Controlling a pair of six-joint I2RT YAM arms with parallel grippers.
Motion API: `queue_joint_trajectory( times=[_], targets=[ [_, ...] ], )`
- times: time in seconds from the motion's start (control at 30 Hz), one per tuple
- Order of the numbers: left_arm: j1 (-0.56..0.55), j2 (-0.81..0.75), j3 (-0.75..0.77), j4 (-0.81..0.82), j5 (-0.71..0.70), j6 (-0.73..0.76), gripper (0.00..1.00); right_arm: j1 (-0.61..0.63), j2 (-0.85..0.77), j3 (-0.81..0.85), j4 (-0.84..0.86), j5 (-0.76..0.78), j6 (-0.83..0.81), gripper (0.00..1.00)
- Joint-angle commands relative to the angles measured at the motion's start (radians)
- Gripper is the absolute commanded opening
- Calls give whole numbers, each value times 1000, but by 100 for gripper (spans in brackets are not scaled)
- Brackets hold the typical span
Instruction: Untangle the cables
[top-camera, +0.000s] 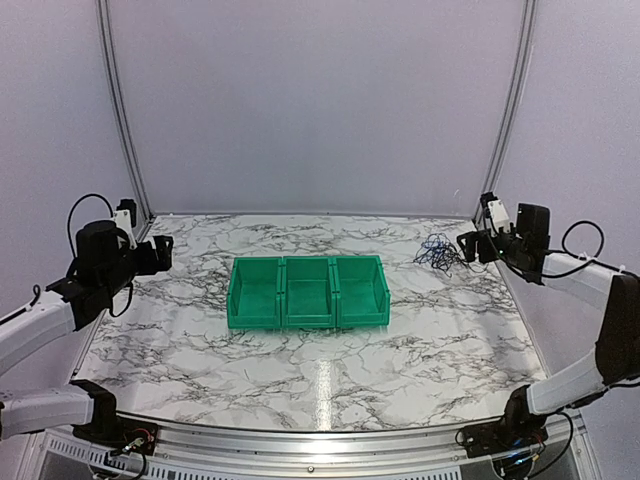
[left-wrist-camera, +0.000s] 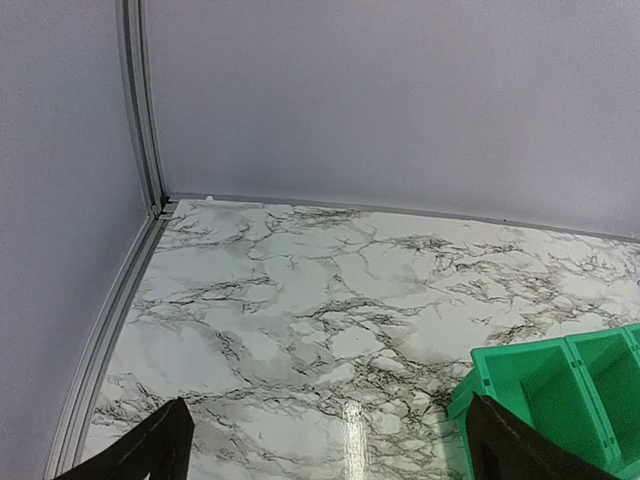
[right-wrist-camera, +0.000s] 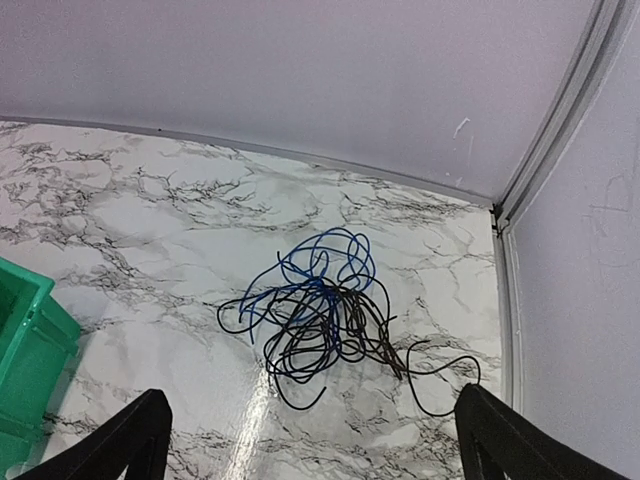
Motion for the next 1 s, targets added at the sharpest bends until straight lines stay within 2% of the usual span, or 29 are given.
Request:
queue_joint_trajectory(
  times=[0.0,0.1,0.17,0.27,0.4,0.57,0.97],
  targets=[
    [-3,10,10,9,78,54,98,-5,52,93,-16,-32,-25,99],
    [-3,40,54,-45,230,112,88,7,123,179,-108,-53,-109,99],
    [-3,53,75,-60,321,108,80,19,186,230,-138,3,-115,98],
    [-13,61,86,-54,466,93,79,30,294,321,-210,66,-107,98],
    [-68,84,105,-65,470,76,81,32,424,438,-298,98,-63,96],
    [-105,103,121,-90,478,87,80,36,526,527,-334,112,-31,96],
    [-131,96,116,-91,442,97,80,54,716,694,-456,45,32,94]
  ],
)
